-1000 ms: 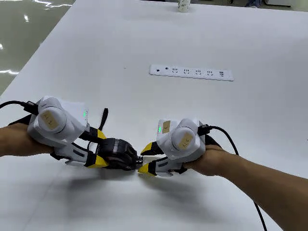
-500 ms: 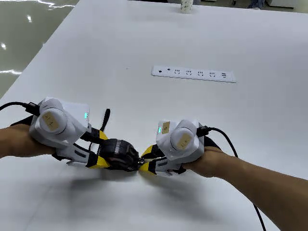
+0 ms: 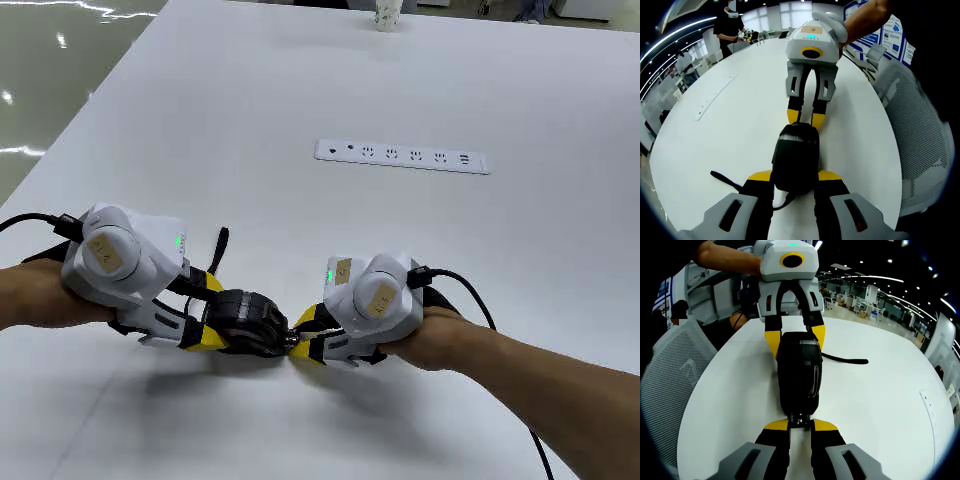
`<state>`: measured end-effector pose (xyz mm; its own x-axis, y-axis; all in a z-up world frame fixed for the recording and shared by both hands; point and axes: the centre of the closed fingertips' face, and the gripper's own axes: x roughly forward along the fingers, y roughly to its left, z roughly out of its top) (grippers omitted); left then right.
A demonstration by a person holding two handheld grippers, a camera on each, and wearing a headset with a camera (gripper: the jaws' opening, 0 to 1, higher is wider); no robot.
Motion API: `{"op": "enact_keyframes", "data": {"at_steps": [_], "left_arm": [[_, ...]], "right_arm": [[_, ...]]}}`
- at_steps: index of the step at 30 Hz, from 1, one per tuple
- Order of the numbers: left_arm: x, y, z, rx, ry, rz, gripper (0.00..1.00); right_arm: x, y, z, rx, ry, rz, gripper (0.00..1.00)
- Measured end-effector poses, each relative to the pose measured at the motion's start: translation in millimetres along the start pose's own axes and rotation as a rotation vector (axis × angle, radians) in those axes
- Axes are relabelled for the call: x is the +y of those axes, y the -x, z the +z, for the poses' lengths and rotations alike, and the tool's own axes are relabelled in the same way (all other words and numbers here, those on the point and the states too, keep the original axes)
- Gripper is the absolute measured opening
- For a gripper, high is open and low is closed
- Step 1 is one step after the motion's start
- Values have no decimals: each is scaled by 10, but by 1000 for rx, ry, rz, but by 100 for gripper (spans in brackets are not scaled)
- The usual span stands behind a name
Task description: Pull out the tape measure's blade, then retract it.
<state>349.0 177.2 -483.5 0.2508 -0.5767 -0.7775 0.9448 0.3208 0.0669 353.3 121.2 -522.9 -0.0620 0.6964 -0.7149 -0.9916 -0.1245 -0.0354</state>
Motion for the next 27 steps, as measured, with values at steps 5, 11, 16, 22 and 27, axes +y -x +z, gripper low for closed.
{"op": "enact_keyframes", "data": {"at_steps": [5,11,16,22,27], "left_arm": [[-2,0,-2,0,-1,-1,25],[-7,-2,0,0,0,-3,25],[-13,-4,0,1,3,-4,25],[-20,-12,-3,2,3,-6,25],[-26,-19,-3,4,3,-7,25]], "right_arm": [[5,4,1,-2,9,2,12],[13,10,-1,-13,18,3,11],[15,10,-2,-16,22,4,10],[18,9,-12,-9,13,-1,10],[21,13,-18,-7,14,-1,9]]}}
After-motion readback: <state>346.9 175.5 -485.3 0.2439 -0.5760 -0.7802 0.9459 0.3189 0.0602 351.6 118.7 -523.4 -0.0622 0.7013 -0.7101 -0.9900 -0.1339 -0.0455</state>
